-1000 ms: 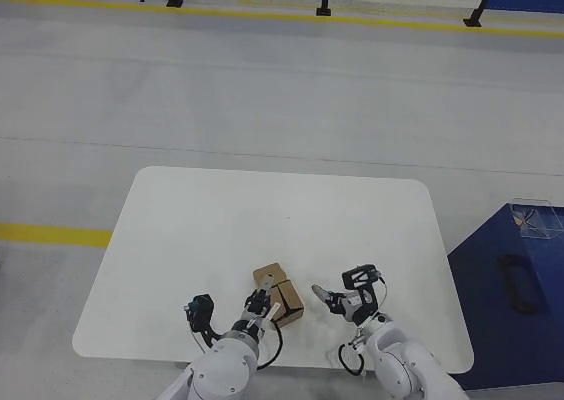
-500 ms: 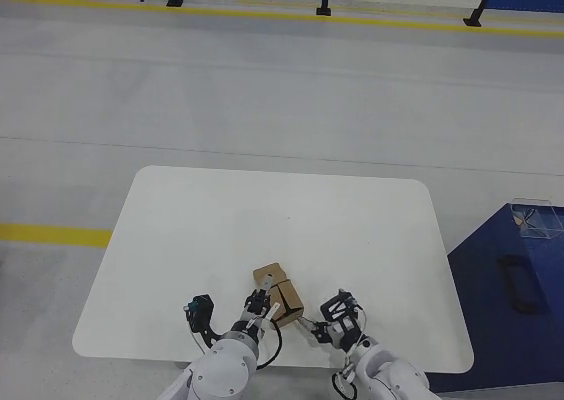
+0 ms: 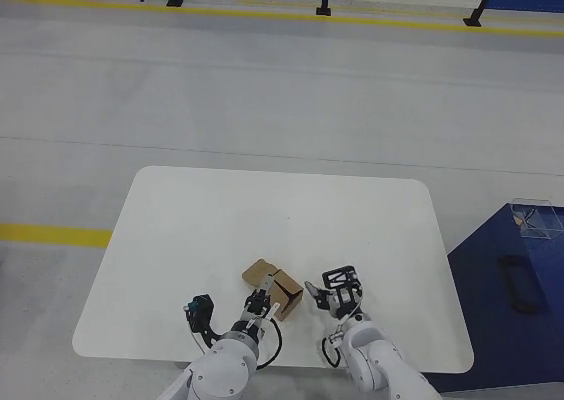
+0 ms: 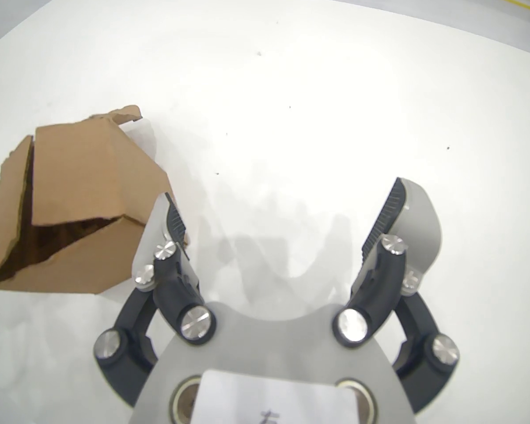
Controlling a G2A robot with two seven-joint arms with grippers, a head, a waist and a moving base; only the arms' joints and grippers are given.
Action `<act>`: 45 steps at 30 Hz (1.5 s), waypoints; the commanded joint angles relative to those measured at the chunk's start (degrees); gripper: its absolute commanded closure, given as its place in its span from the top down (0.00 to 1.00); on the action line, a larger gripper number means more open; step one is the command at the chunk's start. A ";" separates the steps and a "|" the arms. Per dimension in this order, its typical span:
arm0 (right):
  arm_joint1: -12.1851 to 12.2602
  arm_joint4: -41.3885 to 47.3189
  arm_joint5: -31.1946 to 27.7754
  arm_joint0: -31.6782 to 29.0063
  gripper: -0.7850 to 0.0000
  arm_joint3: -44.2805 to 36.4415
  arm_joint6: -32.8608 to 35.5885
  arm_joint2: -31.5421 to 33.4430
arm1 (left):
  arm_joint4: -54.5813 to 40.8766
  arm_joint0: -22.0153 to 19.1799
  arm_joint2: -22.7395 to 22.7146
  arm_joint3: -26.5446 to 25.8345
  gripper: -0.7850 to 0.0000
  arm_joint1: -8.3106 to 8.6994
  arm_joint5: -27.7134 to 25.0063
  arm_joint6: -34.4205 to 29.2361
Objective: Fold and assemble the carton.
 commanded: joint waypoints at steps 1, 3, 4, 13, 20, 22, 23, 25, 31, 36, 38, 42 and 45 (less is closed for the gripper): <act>-0.29 1.20 -0.03 0.77 1.00 -0.12 0.49 -0.12 | 0.00 0.00 0.00 0.00 1.00 0.00 0.00 0.00; -0.44 1.06 0.61 1.32 1.00 0.03 0.43 0.16 | 0.00 0.00 0.00 0.00 1.00 0.00 0.00 0.00; -0.50 1.34 1.08 1.38 1.00 0.00 0.45 0.47 | 0.00 0.00 0.00 0.00 1.00 0.00 0.00 0.00; 0.06 6.55 0.19 -2.14 1.00 -5.67 0.77 7.43 | 3.05 2.58 -4.05 -0.45 1.00 0.39 -15.64 -4.89; 0.11 8.46 -0.44 -4.52 1.00 -8.19 0.26 9.31 | 6.37 1.51 -5.72 12.28 1.00 0.46 -28.04 -14.02; 0.11 8.46 -0.44 -4.52 1.00 -8.19 0.26 9.31 | 6.37 1.51 -5.72 12.28 1.00 0.46 -28.04 -14.02; 0.11 8.46 -0.44 -4.52 1.00 -8.19 0.26 9.31 | 6.37 1.51 -5.72 12.28 1.00 0.46 -28.04 -14.02; 0.11 8.46 -0.44 -4.52 1.00 -8.19 0.26 9.31 | 6.37 1.51 -5.72 12.28 1.00 0.46 -28.04 -14.02; 0.11 8.46 -0.44 -4.52 1.00 -8.19 0.26 9.31 | 9.53 -1.31 -6.80 18.37 1.00 0.11 -27.78 -13.19; 0.11 8.46 -0.44 -4.52 1.00 -8.19 0.26 9.31 | 9.63 -4.42 -6.34 24.91 1.00 -0.68 -31.54 -15.76; 0.11 8.46 -0.44 -4.52 1.00 -8.19 0.26 9.31 | 9.73 -5.22 -5.76 27.30 1.00 -1.07 -33.32 -16.28; 0.11 8.46 -0.44 -4.52 1.00 -8.19 0.26 9.31 | 9.74 -7.23 -4.68 31.70 0.78 -1.93 -34.80 -16.54; 0.11 8.46 -0.44 -4.52 1.00 -8.19 0.26 9.31 | 10.70 -8.37 -3.77 34.08 0.36 -2.50 -34.56 -16.40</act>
